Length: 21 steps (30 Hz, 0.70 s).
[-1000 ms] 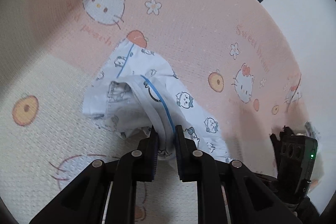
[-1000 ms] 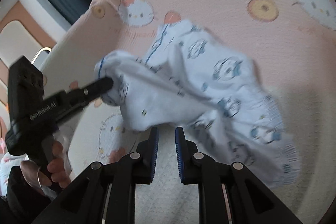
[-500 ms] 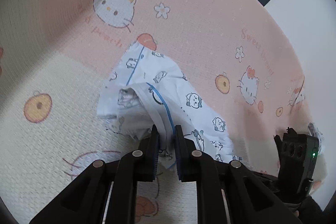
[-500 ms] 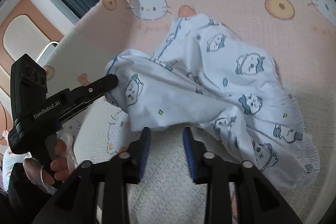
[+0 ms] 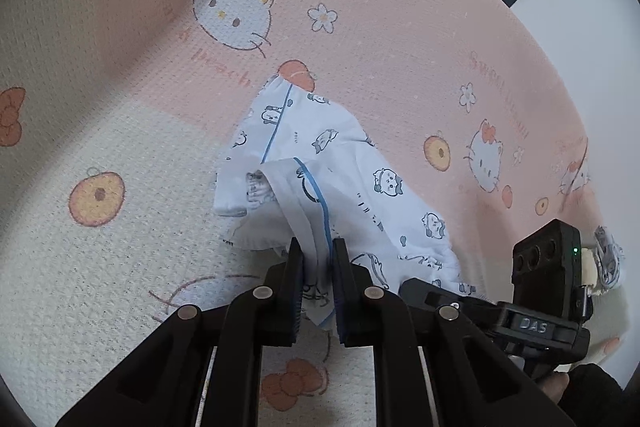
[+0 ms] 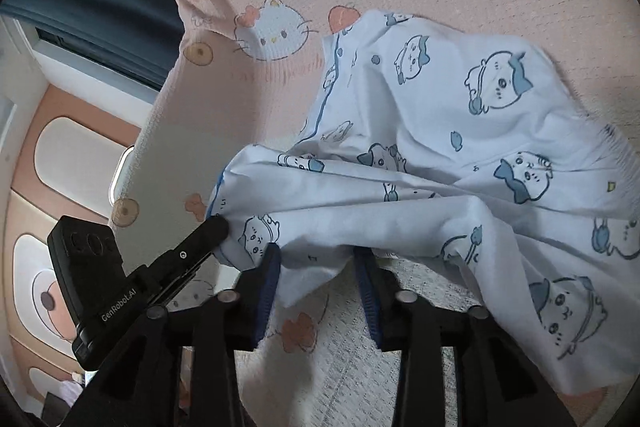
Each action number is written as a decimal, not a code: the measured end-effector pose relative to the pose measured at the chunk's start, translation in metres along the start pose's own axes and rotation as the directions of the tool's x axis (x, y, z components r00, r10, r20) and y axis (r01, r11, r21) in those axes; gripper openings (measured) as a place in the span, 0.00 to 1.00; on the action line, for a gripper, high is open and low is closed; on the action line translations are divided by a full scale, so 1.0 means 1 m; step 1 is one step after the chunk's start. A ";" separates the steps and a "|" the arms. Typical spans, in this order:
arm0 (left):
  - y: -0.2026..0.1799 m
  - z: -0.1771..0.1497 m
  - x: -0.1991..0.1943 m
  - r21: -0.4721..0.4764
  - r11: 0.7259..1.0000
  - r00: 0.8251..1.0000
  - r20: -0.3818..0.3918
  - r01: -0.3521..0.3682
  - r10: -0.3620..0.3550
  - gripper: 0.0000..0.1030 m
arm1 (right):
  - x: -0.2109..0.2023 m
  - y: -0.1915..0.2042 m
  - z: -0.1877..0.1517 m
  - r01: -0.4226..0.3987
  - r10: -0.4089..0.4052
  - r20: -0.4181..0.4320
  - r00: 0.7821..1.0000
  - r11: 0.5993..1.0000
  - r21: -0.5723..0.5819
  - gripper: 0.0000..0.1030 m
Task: Fold clothes
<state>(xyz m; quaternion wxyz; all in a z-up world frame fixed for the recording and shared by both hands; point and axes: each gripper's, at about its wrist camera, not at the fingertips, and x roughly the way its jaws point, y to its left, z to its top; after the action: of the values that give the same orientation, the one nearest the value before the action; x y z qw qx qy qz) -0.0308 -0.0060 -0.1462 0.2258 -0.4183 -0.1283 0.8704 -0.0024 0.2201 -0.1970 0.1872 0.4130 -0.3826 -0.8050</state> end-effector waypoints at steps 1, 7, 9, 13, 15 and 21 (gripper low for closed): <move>0.002 0.000 0.000 -0.007 1.000 1.000 -0.009 -0.007 0.007 0.11 | 0.002 0.001 -0.002 0.009 -0.009 -0.001 1.000 1.000 -0.011 0.09; 0.032 -0.001 0.015 -0.193 0.981 0.987 -0.158 0.001 -0.033 0.13 | 0.010 0.010 -0.010 0.015 -0.016 -0.007 1.000 0.998 -0.053 0.09; 0.043 -0.006 0.013 -0.269 0.963 0.982 -0.173 0.026 -0.075 0.16 | 0.011 0.013 -0.015 0.024 -0.024 -0.007 1.000 0.997 -0.075 0.09; 0.060 -0.019 0.008 -0.371 0.927 0.972 -0.197 0.049 -0.130 0.64 | 0.017 0.021 -0.029 0.046 -0.047 -0.009 0.999 0.992 -0.121 0.09; 0.062 -0.024 0.000 -0.379 0.925 0.977 -0.189 0.021 -0.100 0.65 | 0.018 0.024 -0.033 0.028 -0.030 -0.009 1.000 0.991 -0.134 0.09; 0.045 -0.025 -0.025 -0.240 0.964 0.987 -0.136 -0.115 0.084 0.65 | 0.014 0.041 -0.043 0.064 -0.066 -0.001 0.998 0.971 -0.229 0.09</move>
<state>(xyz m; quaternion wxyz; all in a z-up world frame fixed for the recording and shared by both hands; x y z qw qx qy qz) -0.0100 -0.0569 -0.1635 0.1352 -0.5026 -0.2003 0.8301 0.0232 0.1650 -0.1885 0.2085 0.4047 -0.2729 -0.8475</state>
